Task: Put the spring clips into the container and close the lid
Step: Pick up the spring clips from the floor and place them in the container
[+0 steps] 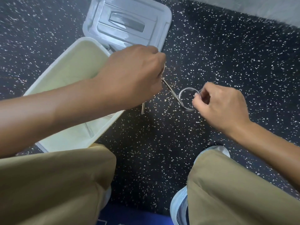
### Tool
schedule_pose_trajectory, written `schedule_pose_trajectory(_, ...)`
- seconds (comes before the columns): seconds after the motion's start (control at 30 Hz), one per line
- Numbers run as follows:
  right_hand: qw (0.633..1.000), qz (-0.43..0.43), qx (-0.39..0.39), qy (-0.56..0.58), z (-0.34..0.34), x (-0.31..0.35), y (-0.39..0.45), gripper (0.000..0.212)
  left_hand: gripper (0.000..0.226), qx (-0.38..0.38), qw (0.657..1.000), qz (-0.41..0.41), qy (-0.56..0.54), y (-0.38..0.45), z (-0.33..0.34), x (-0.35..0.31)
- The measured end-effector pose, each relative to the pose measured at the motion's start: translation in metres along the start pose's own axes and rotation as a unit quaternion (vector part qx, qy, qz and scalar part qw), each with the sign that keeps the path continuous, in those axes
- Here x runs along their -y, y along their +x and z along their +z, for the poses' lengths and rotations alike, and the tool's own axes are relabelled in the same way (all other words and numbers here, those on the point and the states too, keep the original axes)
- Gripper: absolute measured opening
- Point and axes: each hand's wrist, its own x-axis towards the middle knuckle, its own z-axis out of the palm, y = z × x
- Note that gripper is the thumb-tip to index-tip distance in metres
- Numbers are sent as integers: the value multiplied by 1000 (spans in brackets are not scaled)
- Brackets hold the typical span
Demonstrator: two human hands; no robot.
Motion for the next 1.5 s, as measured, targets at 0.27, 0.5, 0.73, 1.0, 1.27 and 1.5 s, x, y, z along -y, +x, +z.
schedule_pose_trajectory(0.27, 998, -21, -21, 53, -19, 44, 18, 29, 14, -20, 993, -45, -109, -54, -15, 27)
schedule_pose_trajectory(0.5, 995, -24, -6, 95, -33, 92, 35, 35, 11, -20, 987, -137, -79, -101, -30, 79)
schedule_pose_trajectory(0.73, 987, -51, 33, 148, -34, 142, 43, 34, 13, 56, 967, -244, -37, -145, 3, 126)
schedule_pose_trajectory(1.0, 974, -39, 76, 208, -33, 195, 50, 34, 10, 152, 965, -211, 41, -146, 65, 137)
schedule_pose_trajectory(1.27, 954, 1, 219, 203, -41, 216, 67, 30, 7, 160, 962, -211, 67, -145, 87, 143)
schedule_pose_trajectory(1.5, 937, 24, 309, 161, -31, 234, 93, 32, 13, 137, 952, -272, -29, -146, 83, 151)
